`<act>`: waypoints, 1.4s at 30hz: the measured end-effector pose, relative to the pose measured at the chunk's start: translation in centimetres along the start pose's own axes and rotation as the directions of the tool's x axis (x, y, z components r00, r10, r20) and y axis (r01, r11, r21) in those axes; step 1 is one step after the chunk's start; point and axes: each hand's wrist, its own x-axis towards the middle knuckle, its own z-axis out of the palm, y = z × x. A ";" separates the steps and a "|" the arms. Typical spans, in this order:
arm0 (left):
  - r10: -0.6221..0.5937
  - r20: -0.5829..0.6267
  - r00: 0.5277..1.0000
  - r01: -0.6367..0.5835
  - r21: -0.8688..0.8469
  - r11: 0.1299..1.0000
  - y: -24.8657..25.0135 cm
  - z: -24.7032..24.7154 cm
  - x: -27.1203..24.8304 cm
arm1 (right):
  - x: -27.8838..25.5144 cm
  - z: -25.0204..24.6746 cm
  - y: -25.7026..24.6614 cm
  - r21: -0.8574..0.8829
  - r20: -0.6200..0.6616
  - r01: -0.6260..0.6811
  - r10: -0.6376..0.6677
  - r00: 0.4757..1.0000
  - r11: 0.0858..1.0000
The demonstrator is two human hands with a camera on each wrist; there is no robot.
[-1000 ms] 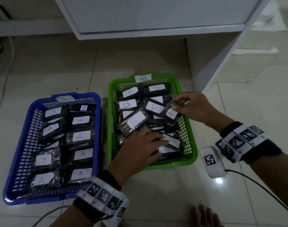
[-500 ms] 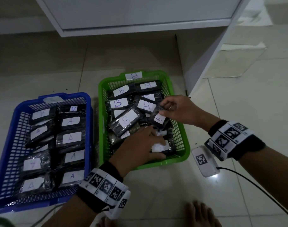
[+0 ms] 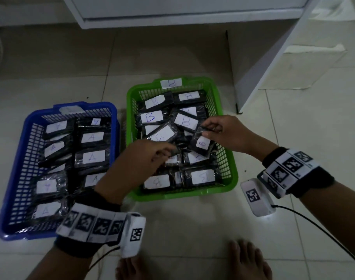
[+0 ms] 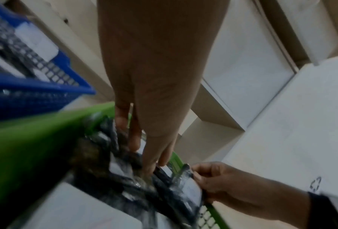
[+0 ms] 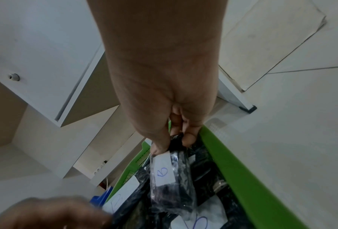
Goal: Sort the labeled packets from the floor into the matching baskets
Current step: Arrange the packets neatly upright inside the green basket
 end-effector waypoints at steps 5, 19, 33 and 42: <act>-0.065 0.077 0.995 0.028 0.411 0.911 -1.2 1.0 -2.7 | 0.0 0.5 0.2 0.003 0.024 0.005 -0.005 1.000 1.000; -0.107 0.062 0.992 0.080 0.334 0.939 -1.9 1.6 -2.4 | -0.4 0.2 -0.5 -0.023 0.070 0.081 -0.080 0.994 0.996; -0.118 -0.397 0.910 0.151 0.054 0.987 -2.6 3.0 -1.8 | -1.7 -0.8 -0.8 -0.231 0.055 0.083 -0.073 0.996 0.969; -0.150 -0.386 0.910 0.215 0.130 0.968 -3.3 3.2 -0.8 | -2.6 0.1 0.0 -0.170 0.098 0.040 -0.024 0.995 0.985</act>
